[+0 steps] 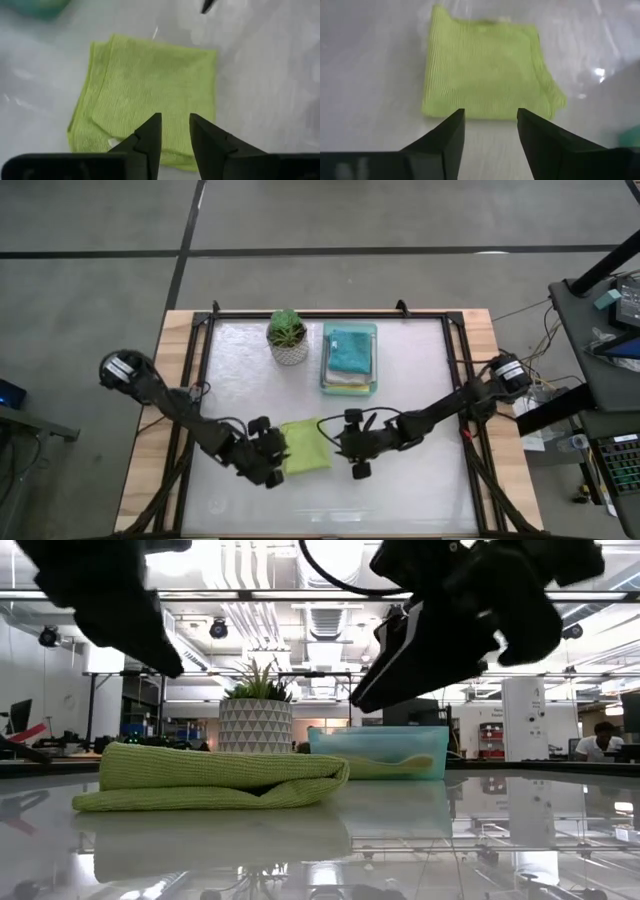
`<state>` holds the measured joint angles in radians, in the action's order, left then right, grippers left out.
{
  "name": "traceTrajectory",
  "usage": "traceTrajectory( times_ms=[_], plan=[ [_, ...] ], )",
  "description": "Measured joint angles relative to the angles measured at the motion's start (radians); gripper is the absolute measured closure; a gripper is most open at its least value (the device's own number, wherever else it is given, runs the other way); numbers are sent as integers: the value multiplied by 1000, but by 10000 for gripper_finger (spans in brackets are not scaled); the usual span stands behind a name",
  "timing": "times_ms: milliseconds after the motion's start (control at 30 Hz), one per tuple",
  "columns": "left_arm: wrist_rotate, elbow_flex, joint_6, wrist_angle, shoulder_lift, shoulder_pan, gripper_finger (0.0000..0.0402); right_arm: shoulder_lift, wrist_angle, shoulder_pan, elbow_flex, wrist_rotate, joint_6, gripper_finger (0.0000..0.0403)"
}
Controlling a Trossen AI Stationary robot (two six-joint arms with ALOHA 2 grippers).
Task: Fold microfiber towels
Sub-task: Fold the green microfiber cloth
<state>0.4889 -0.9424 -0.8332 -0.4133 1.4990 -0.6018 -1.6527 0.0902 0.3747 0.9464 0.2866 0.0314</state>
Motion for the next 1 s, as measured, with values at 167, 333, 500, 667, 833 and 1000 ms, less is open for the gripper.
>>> traceTrajectory(
  times_ms=[167, 333, 500, 667, 833, 1000],
  plan=[
    [-242, -22, -75, 3, -3, 71, 310, 2, 255, -34, -98, 2, -72, 240],
    [-403, -21, -106, 5, -3, 116, 272, 2, 460, -68, -175, 3, -111, 252],
    [-400, -19, -164, -25, -1, 152, 222, 1, 476, -78, -206, 4, -104, 263],
    [-305, -22, -390, -103, 47, 207, 219, 0, 476, -81, -221, 3, -103, 271],
    [-302, -22, -417, -120, 104, 217, 230, 0, 477, -81, -222, 2, -99, 268],
    [-246, -23, -392, -118, 116, 221, 231, -1, 477, -81, -225, 2, -95, 267]
  ],
)
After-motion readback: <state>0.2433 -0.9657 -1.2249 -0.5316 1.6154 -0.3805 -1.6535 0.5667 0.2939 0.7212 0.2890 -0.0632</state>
